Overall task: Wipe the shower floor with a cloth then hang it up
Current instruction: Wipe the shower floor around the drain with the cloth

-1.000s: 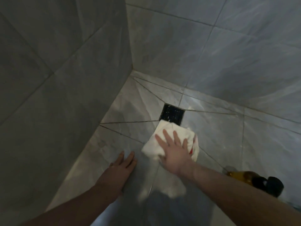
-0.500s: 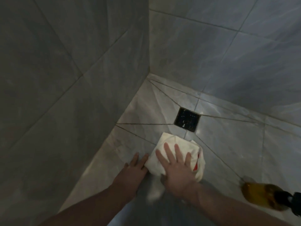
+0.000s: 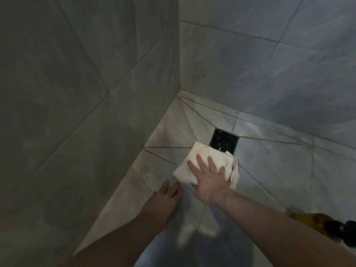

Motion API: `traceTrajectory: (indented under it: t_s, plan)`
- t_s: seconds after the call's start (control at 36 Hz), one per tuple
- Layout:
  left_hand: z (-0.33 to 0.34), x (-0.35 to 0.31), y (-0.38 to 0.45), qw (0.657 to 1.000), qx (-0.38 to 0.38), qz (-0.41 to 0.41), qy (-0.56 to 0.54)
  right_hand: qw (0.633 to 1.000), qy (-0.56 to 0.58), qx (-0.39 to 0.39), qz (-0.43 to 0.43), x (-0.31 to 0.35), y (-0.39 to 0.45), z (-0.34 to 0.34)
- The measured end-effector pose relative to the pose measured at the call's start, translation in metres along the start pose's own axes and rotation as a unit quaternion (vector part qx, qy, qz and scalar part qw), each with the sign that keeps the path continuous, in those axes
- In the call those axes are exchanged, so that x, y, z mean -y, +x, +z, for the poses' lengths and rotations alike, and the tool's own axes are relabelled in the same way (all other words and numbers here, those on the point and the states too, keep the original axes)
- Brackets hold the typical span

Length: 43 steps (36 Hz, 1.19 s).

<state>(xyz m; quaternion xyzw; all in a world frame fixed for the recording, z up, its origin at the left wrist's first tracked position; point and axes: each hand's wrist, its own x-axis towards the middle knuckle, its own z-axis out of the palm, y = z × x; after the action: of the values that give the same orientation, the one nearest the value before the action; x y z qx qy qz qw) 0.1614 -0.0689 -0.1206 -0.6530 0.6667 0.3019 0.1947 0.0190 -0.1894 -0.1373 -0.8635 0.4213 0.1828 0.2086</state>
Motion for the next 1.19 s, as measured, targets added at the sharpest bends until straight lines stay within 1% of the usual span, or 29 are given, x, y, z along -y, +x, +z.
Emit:
traceTrajectory:
  t_s: [0.06, 0.14, 0.22, 0.25, 0.28, 0.31, 0.39, 0.42, 0.47, 0.61, 0.67, 0.72, 0.75, 0.81, 0.83, 0.89, 0.94, 1.0, 1.06, 1.11, 1.19]
  plan:
    - [0.002, 0.000, -0.003, 1.000, -0.013, 0.000, -0.010, 1.000, -0.022, 0.006, -0.002, -0.007, -0.022, 0.010]
    - [0.003, 0.002, -0.007, 0.999, -0.031, 0.008, -0.020, 0.998, -0.045, 0.036, 0.000, -0.020, -0.063, 0.024]
    - [0.012, 0.006, -0.008, 0.998, -0.062, 0.007, -0.028, 0.996, -0.064, 0.065, -0.021, -0.026, -0.101, 0.039]
    - [0.015, 0.009, -0.009, 0.997, -0.077, 0.006, -0.028, 0.995, -0.069, 0.078, 0.000, -0.029, -0.109, 0.042]
    - [0.018, 0.012, -0.011, 0.995, -0.092, 0.003, -0.026, 0.993, -0.087, 0.073, 0.018, -0.031, -0.114, 0.046]
    - [0.021, 0.015, -0.014, 0.994, -0.106, -0.002, -0.023, 0.994, -0.088, 0.059, 0.017, -0.033, -0.115, 0.050]
    - [0.030, 0.025, -0.021, 0.990, -0.138, -0.023, -0.021, 0.997, -0.012, 0.076, 0.011, -0.025, -0.110, 0.050]
    - [0.033, 0.028, -0.021, 0.988, -0.153, -0.026, -0.020, 0.996, 0.014, 0.081, 0.025, -0.022, -0.107, 0.050]
    - [0.039, 0.034, -0.022, 0.981, -0.191, -0.016, -0.011, 0.996, 0.042, 0.064, 0.044, -0.013, -0.097, 0.043]
    - [0.028, 0.042, -0.029, 0.971, -0.234, 0.022, -0.036, 0.982, 0.144, 0.043, 0.112, 0.019, -0.052, 0.013]
    - [0.019, 0.044, -0.031, 0.965, -0.253, 0.039, -0.050, 0.973, 0.198, 0.046, 0.113, 0.038, -0.038, 0.002]
    - [0.012, 0.043, -0.032, 0.958, -0.273, 0.052, -0.069, 0.954, 0.284, 0.056, 0.077, 0.056, -0.030, -0.003]
    - [0.009, 0.041, -0.032, 0.953, -0.288, 0.053, -0.077, 0.935, 0.345, 0.055, 0.062, 0.063, -0.031, -0.006]
    - [0.006, 0.034, -0.030, 0.946, -0.312, 0.050, -0.078, 0.896, 0.439, 0.035, 0.053, 0.068, -0.036, -0.012]
    - [0.008, 0.030, -0.028, 0.946, -0.312, 0.045, -0.079, 0.890, 0.453, 0.020, 0.047, 0.065, -0.040, -0.014]
    - [0.017, 0.023, -0.026, 0.954, -0.287, 0.023, -0.083, 0.905, 0.424, -0.011, 0.021, 0.053, -0.049, -0.014]
    - [0.026, 0.017, -0.023, 0.966, -0.245, -0.025, -0.075, 0.925, 0.376, -0.059, -0.009, 0.034, -0.060, -0.011]
    - [0.035, 0.014, -0.019, 0.976, -0.198, -0.074, -0.058, 0.938, 0.332, -0.097, -0.017, 0.009, -0.070, -0.006]
    - [0.041, 0.012, -0.013, 0.980, -0.172, -0.098, -0.032, 0.952, 0.286, -0.105, 0.013, -0.018, -0.079, -0.002]
    - [0.043, 0.015, -0.007, 0.975, -0.198, -0.101, -0.002, 0.969, 0.217, -0.102, 0.060, -0.045, -0.088, -0.001]
    - [0.041, 0.023, 0.004, 0.978, -0.183, -0.100, 0.022, 0.979, 0.131, -0.077, 0.138, -0.078, -0.097, 0.002]
